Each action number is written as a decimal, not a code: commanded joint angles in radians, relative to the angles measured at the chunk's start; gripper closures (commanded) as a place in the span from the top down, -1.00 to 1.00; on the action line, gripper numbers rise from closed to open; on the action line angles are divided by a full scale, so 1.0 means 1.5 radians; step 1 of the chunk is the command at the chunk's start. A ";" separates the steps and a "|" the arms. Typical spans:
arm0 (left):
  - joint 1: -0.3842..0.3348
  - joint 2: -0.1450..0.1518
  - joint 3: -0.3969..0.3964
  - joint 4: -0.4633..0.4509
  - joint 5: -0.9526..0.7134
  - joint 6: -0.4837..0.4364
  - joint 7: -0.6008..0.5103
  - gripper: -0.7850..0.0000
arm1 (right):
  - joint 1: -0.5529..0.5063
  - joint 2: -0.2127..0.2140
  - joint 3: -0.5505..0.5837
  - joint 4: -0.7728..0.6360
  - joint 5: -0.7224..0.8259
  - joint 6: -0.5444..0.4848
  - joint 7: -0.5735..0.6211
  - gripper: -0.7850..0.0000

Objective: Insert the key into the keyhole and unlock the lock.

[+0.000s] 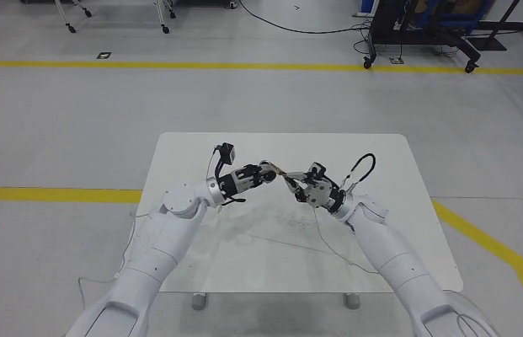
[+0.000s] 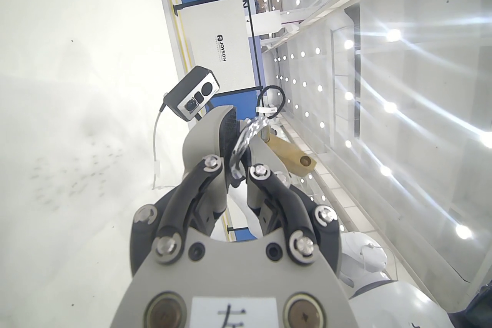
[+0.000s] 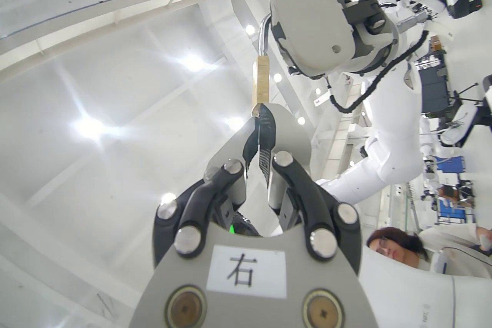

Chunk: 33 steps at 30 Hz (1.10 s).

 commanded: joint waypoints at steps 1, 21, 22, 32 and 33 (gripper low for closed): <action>0.002 0.000 -0.002 -0.001 -0.013 0.004 -0.004 -1.00 | -0.003 0.003 0.000 -0.012 -0.035 -0.015 -0.008 0.07; -0.037 -0.004 0.096 0.006 0.220 0.115 0.011 -1.00 | -0.161 0.088 0.326 -0.272 -0.256 -0.181 -0.155 1.00; -0.040 -0.005 0.109 0.006 0.250 0.128 0.023 -1.00 | -0.161 0.088 0.326 -0.272 -0.256 -0.181 -0.155 1.00; -0.066 -0.026 0.185 0.030 0.354 0.204 0.055 -0.22 | -0.161 0.088 0.326 -0.272 -0.256 -0.181 -0.155 1.00; -0.068 -0.027 0.185 0.035 0.349 0.205 0.053 0.04 | -0.161 0.088 0.326 -0.272 -0.256 -0.181 -0.155 1.00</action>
